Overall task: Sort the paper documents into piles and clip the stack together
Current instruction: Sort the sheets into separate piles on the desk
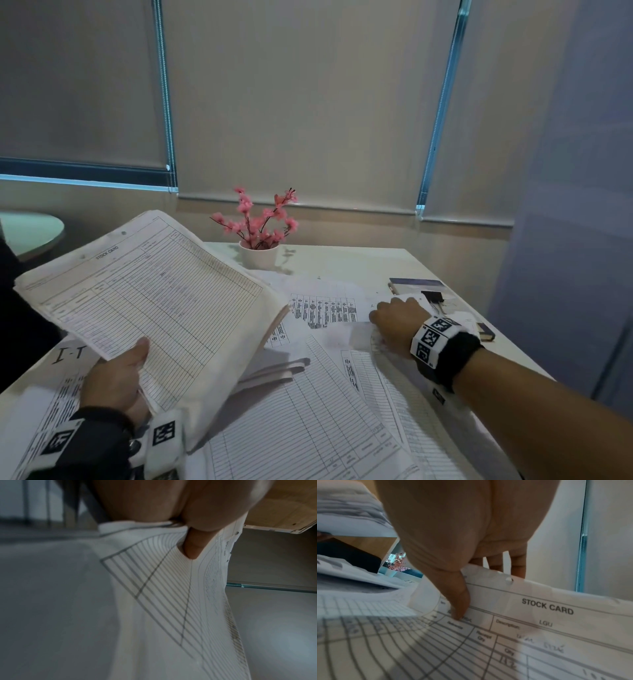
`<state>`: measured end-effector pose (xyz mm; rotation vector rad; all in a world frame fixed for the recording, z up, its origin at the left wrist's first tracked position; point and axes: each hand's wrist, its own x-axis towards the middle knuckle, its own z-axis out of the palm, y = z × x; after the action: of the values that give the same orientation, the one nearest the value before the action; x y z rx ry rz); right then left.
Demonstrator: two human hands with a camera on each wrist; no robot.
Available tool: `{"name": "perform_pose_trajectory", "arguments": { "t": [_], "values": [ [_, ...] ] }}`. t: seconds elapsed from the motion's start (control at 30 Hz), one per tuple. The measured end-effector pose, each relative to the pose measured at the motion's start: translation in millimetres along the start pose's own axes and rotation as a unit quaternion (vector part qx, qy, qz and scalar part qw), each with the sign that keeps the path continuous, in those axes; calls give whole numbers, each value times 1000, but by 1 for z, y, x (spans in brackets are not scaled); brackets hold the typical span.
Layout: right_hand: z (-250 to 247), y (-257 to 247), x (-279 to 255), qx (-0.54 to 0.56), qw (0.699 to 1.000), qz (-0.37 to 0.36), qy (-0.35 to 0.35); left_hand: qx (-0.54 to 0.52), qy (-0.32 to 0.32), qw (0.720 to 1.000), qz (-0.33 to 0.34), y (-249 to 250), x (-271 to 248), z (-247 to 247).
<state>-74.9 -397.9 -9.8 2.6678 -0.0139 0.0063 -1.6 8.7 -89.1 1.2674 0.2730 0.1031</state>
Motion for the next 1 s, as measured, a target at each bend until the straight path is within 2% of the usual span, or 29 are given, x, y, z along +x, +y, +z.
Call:
{"name": "perform_pose_trajectory", "arguments": {
  "t": [0.1, 0.23, 0.33, 0.43, 0.5, 0.73, 0.87, 1.0],
  "values": [
    [-3, 4, -5, 30, 999, 11, 12, 2, 20, 1000, -3, -1, -1, -3],
    [-7, 14, -14, 172, 984, 33, -30, 20, 11, 1000, -11, 8, -13, 3],
    [-24, 29, -16, 175, 984, 15, -19, 46, 7, 999, 23, 23, -26, 17],
    [-58, 51, -20, 197, 978, 22, 59, 70, 1, 996, 60, 38, -41, 39],
    [-89, 64, -25, 202, 970, 26, 130, 106, -28, 990, 89, 48, -48, 55],
    [-207, 77, -47, 220, 924, -27, 312, 218, -111, 948, 205, 82, -70, 109],
    [-248, 63, -45, 214, 909, -55, 354, 217, -156, 936, 230, 87, -81, 129],
    [-256, 41, -32, 194, 919, -85, 333, 212, -203, 918, 267, 93, -95, 135]
  ]
}}
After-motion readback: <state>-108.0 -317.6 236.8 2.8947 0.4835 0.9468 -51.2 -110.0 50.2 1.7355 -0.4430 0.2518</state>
